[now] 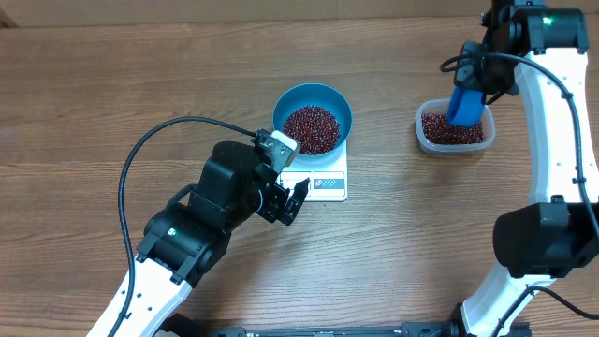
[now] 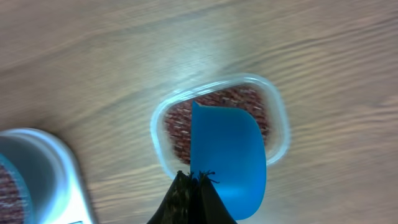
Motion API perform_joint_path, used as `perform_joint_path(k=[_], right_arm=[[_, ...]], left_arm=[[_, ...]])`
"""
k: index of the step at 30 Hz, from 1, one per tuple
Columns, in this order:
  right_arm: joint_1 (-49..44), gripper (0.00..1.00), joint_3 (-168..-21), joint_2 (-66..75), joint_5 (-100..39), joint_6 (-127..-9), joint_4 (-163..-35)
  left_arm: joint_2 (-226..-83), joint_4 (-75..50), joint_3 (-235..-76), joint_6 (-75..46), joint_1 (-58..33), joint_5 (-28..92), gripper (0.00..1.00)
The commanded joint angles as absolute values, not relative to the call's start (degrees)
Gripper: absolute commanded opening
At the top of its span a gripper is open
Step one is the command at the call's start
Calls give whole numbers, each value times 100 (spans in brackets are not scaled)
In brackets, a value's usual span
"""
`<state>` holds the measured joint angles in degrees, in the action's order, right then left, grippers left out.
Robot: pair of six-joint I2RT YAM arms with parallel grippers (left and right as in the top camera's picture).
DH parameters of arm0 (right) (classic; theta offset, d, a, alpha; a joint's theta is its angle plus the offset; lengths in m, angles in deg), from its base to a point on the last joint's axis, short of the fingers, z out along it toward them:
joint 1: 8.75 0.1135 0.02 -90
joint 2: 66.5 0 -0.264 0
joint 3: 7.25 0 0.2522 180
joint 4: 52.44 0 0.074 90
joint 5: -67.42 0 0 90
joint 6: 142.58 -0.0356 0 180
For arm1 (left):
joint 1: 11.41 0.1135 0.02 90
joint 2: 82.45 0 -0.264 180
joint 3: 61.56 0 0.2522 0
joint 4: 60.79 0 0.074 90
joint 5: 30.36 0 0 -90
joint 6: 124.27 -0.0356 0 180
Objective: Scoop item into bowl and weigh 150g on scale
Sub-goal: 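Carry the blue scoop from the bowl to the clear bean tub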
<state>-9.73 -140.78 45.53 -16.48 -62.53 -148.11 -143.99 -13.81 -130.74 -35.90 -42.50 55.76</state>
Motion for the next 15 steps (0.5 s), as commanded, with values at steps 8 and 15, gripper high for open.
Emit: perform_joint_path(k=[8, 15], right_arm=[[-186, 4, -14104, 4381, 558, -6153, -15065], [63, 4, -14104, 4381, 1187, -6175, -15128]], left_arm=[[-14423, -1386, -13043, -3538, -4240, 5557, 99], [-14423, -1386, -13043, -3538, -4240, 5557, 100]])
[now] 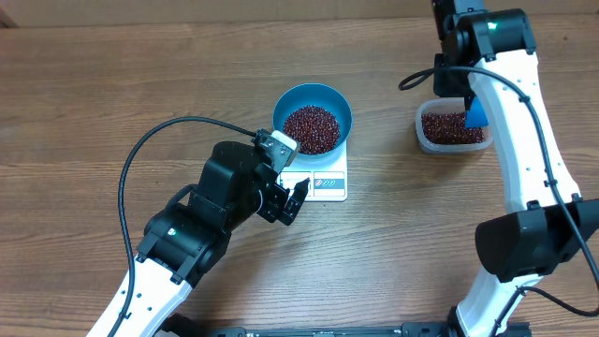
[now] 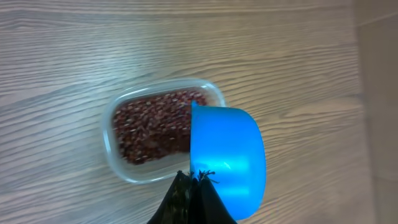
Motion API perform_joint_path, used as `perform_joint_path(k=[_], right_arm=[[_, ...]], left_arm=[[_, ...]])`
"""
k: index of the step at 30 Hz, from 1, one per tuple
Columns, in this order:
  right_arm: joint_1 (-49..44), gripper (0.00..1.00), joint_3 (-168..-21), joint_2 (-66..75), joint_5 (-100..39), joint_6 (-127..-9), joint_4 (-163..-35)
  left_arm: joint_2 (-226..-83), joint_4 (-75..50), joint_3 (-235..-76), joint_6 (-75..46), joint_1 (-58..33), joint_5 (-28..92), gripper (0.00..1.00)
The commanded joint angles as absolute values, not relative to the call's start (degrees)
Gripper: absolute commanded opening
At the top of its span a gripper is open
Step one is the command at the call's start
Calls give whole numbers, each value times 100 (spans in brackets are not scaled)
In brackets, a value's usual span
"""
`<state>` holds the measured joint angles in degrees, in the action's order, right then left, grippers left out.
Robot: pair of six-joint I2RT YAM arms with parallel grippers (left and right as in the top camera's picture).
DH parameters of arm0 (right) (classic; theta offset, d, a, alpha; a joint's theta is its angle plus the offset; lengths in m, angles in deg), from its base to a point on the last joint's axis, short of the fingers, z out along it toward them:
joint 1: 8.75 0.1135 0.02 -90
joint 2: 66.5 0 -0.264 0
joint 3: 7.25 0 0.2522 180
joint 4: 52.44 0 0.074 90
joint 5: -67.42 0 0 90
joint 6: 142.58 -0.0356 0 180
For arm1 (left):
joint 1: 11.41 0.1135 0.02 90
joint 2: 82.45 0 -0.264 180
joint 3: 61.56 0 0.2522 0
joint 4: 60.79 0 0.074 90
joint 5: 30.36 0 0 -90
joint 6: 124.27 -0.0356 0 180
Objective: Scoop item into bowl and weigh 150g on scale
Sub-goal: 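Carry the blue scoop from the bowl to the clear bean tub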
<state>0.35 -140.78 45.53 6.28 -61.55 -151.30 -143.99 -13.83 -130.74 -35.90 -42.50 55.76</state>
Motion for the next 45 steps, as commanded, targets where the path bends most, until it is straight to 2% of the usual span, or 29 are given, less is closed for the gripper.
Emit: perform_joint_path(k=[1, 9, 13, 16, 20, 25, 45], right_arm=[[61, 4, -14104, 4381, 1189, -6175, -15139], [61, 4, -14104, 4381, 1161, -6472, -15025], [31, 4, -14102, 4383, 556, -7320, -14818], [-66, 4, -14102, 4385, -139, -8409, -14658], [-140, 4, -14102, 4389, -212, -9659, -14606], [-144, 4, -14095, 4389, -212, -10478, -14612], [-343, 4, -14095, 5034, -122, -10682, -14778]], left_arm=[[-14423, -1386, -13043, -3538, -4240, 5557, 100], [-14423, -1386, -13043, -3538, -4240, 5554, 100], [-14423, -1386, -13043, -3538, -4240, 5554, 100], [-14423, -1386, -13043, -3536, -4240, 5554, 100], [-14423, -1383, -13043, -3536, -4240, 5554, 100], [-14423, -1383, -13043, -3536, -4240, 5552, 100], [-14423, -1381, -13043, -3536, -4240, 5552, 100]])
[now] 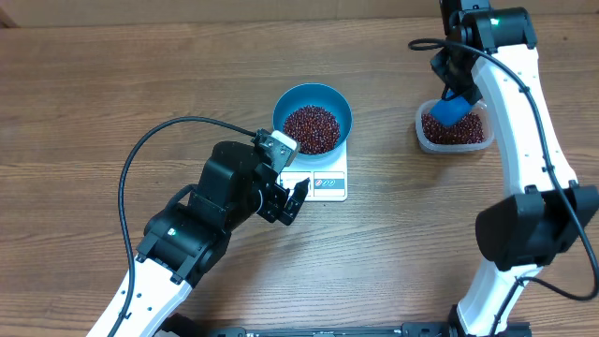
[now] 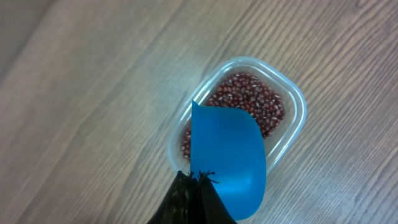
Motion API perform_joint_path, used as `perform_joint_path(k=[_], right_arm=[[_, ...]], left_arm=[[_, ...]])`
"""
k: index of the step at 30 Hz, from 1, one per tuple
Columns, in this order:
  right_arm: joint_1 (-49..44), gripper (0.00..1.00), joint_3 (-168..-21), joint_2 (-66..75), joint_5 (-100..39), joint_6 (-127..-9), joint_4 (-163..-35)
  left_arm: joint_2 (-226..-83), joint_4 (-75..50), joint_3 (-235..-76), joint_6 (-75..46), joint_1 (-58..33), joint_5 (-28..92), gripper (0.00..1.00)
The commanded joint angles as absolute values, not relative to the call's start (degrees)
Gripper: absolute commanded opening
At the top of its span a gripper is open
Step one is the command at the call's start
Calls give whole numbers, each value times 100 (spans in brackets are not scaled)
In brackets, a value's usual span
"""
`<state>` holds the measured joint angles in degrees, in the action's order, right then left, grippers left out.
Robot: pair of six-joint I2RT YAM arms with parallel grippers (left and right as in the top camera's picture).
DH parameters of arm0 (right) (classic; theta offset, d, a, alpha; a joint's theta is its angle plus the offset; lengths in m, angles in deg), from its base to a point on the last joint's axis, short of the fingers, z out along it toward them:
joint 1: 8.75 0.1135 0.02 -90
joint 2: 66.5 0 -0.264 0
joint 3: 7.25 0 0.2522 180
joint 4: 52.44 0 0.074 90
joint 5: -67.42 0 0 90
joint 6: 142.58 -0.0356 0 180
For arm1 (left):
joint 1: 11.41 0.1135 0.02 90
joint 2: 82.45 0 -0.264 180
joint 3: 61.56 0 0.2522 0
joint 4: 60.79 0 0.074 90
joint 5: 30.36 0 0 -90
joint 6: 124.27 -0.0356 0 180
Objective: Scoop item into bowl and weigh 150g on scale
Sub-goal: 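Carry the blue scoop from the bowl to the clear bean tub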
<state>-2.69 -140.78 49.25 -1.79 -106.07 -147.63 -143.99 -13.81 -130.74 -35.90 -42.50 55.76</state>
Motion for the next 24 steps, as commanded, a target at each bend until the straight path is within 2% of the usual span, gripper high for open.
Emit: perform_joint_path(k=[1, 19, 21, 24], right_arm=[[-365, 4, -14095, 5058, -122, -10682, -14778], [-564, 4, -14095, 5521, -238, -10846, -14433], [-564, 11, -14095, 5539, -260, -10902, -14389], [-564, 14, -14095, 5589, -345, -10898, -14389]], left_arm=[[-14423, -1381, -13043, -3536, -4240, 5554, 100], [-14423, -1379, -13043, -3536, -4240, 5552, 100], [-14423, -1379, -13043, -3536, -4240, 5554, 99], [-14423, -1346, -13043, -3536, -4240, 5554, 99]])
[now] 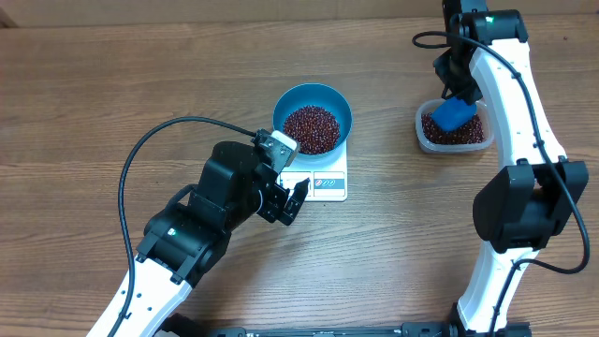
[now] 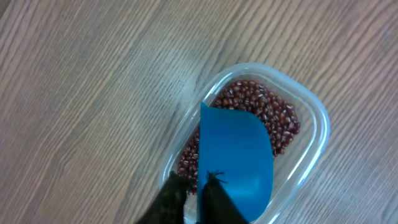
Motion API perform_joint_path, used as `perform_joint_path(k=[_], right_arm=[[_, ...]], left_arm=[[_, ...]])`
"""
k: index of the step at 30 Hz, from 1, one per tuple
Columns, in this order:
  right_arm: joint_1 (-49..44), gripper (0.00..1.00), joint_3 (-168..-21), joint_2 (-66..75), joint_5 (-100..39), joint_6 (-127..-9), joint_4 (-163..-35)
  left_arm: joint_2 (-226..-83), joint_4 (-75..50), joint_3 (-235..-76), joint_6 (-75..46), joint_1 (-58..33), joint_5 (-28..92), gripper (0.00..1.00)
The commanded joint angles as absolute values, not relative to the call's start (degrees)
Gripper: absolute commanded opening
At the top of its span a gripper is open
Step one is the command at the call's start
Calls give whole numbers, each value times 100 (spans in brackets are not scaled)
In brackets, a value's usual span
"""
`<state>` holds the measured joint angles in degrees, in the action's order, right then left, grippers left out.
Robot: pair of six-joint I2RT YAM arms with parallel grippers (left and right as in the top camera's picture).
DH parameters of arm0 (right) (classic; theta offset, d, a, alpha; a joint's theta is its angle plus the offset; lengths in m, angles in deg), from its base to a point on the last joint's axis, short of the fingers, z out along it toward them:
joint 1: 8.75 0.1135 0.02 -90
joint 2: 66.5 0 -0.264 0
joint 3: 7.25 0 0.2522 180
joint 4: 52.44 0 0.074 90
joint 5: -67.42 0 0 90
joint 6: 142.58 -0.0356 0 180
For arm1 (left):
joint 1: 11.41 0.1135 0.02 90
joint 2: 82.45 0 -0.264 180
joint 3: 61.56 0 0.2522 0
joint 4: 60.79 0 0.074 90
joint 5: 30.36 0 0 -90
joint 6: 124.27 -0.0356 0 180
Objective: Scoop item into bowl and weigh 150g on scale
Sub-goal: 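Carry the blue scoop from the bowl to the clear bean tub, then lower the scoop into the tub and release it with the right gripper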
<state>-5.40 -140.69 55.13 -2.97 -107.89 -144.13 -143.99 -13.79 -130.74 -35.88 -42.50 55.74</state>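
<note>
A blue bowl (image 1: 282, 105) of red beans (image 1: 312, 128) stands on the white scale (image 1: 325, 183) at mid table. At the far right a clear plastic container (image 1: 423, 139) holds more beans. The blue scoop (image 1: 456, 114) lies in it, over the beans. My right gripper (image 1: 458, 93) hangs right above the container. In the right wrist view its fingers (image 2: 196, 180) stand slightly apart, with the scoop (image 2: 236, 149) against the right finger and the container's rim (image 2: 320, 134) around it. My left gripper (image 1: 291, 198) rests open beside the scale's left front corner.
The left arm's black cable (image 1: 159, 140) loops over the wood table (image 1: 94, 94) to the left of the bowl. The right arm (image 1: 524, 140) runs along the table's right side.
The right gripper's fingers, pressed together before, now show a gap. The scoop sits lower and closer to the beans in the container. The left arm has not moved.
My right gripper held the blue scoop over the container, shut on it. It then stood further back with the scoop at the container's right edge, then over the beans again. Now the scoop lies in the container and the fingers have parted. The bowl stayed on the scale.
</note>
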Motion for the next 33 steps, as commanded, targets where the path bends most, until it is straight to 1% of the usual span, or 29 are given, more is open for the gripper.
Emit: perform_joint_path(k=[1, 3, 11, 13, 17, 25, 28, 33], right_arm=[[-564, 15, -14095, 5611, -356, -10898, -14411], [-564, 17, -14095, 5661, -397, -10898, -14446], [-562, 17, -14095, 5674, -472, -10894, -14608], [-562, 21, -14095, 5674, -472, -10841, -14711], [-590, 37, -14095, 5674, -469, -10802, -14936], [-595, 54, -14095, 5674, -469, -10651, -15187], [-595, 57, -14095, 5674, -469, -10590, -15248], [-595, 58, -14095, 5674, -463, -10463, -15340]], left_arm=[[-14423, -1329, -13043, -3536, -4240, 5554, 100], [-14423, -1303, -13043, -3536, -4240, 5554, 99], [-14423, -1298, -13043, -3536, -4240, 5554, 99], [-14423, -1298, -13043, -3538, -4240, 5554, 100], [-14423, -1300, -13043, -3538, -4240, 5554, 99], [-14423, -1303, -13043, -3538, -4240, 5554, 100], [-14423, -1300, -13043, -3538, -4240, 5554, 100], [-14423, -1303, -13043, -3536, -4240, 5554, 99]])
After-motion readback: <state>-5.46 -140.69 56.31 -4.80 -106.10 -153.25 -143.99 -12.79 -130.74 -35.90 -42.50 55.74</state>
